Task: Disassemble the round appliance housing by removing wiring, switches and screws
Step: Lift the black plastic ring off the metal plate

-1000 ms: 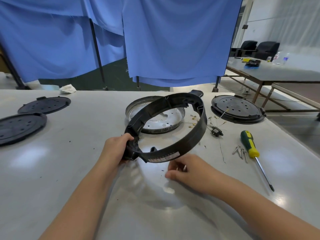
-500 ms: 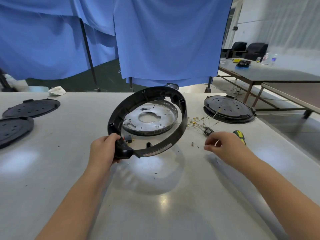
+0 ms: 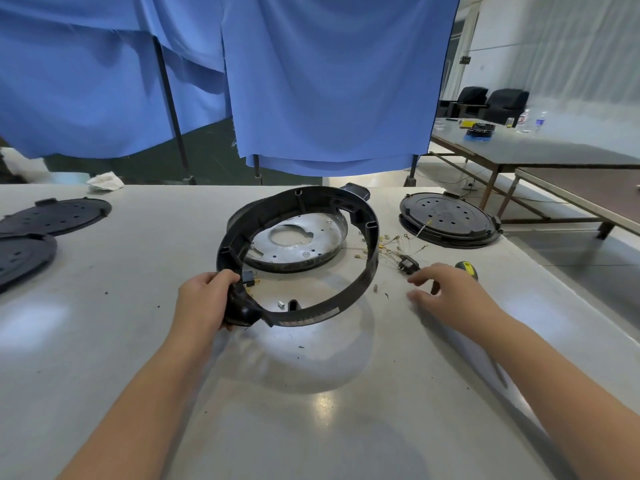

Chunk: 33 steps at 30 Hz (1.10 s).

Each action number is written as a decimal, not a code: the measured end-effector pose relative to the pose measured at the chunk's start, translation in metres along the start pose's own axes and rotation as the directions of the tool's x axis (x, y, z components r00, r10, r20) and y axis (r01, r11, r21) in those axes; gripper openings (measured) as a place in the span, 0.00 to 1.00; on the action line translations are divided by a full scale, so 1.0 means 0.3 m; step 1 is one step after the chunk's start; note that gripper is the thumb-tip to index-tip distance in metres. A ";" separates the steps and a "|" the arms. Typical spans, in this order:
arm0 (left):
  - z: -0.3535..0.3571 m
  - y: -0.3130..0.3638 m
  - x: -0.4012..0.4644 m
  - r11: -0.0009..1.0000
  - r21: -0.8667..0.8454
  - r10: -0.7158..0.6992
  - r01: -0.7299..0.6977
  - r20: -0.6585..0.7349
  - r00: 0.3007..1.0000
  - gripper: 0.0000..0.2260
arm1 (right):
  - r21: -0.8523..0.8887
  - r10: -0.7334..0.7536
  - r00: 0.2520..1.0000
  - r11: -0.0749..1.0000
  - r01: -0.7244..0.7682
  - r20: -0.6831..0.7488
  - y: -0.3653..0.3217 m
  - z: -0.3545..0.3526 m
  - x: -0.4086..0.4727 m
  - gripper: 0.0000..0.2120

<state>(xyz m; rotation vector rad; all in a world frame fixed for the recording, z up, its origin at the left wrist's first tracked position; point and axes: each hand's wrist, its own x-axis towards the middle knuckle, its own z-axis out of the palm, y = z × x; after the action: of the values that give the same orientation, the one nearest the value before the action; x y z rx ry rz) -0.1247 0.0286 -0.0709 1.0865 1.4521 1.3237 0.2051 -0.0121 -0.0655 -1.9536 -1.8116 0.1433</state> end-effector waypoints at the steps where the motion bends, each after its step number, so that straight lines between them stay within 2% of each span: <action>1: 0.001 0.000 0.001 1.000 0.005 0.002 -0.002 -0.001 1.000 0.08 | 0.049 0.000 1.000 0.999 0.000 -0.003 -0.020 0.007 0.005 0.09; 3: 0.003 0.000 0.003 1.000 0.013 0.010 -0.010 -0.003 1.000 0.08 | 0.077 -0.020 1.000 0.997 0.018 0.023 -0.060 0.028 0.023 0.10; 7: 0.002 0.000 -0.003 0.997 0.036 0.062 -0.062 -0.008 0.998 0.08 | -0.005 -0.072 0.996 0.997 0.072 0.060 -0.122 0.080 0.055 0.07; 11: 0.002 0.005 -0.003 0.989 0.073 0.126 -0.125 -0.001 0.992 0.07 | 0.020 -0.056 0.997 0.998 0.055 0.058 -0.141 0.105 0.072 0.06; 15: 0.002 0.002 0.001 0.991 0.081 0.107 -0.108 0.021 0.994 0.08 | 0.035 -0.022 0.998 0.999 0.020 0.053 -0.126 0.096 0.072 0.04; 19: -0.004 -0.003 0.006 0.995 0.051 0.083 -0.084 0.030 0.996 0.10 | 0.102 0.009 1.000 0.995 -0.008 -0.017 -0.044 0.032 0.059 0.03; 23: -0.011 -0.001 0.012 0.993 0.077 0.086 -0.087 0.023 0.996 0.09 | 0.062 0.070 0.997 0.996 -0.067 -0.038 0.038 -0.019 0.049 0.04; 27: -0.014 -0.003 0.020 0.991 0.098 0.091 -0.094 0.034 0.995 0.12 | 0.009 0.098 0.995 0.995 -0.098 0.008 0.064 -0.019 0.046 0.07; 33: -0.024 -0.005 0.022 0.995 0.084 0.052 -0.059 0.087 0.995 0.10 | -0.032 0.050 0.999 0.998 -0.050 -0.003 0.043 -0.022 0.033 0.03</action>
<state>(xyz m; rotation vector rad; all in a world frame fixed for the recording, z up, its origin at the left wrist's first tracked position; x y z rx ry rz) -0.1335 0.0333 -0.0722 1.2328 1.4368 1.2474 0.2207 -0.0045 -0.0625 -2.0213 -1.7744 0.1289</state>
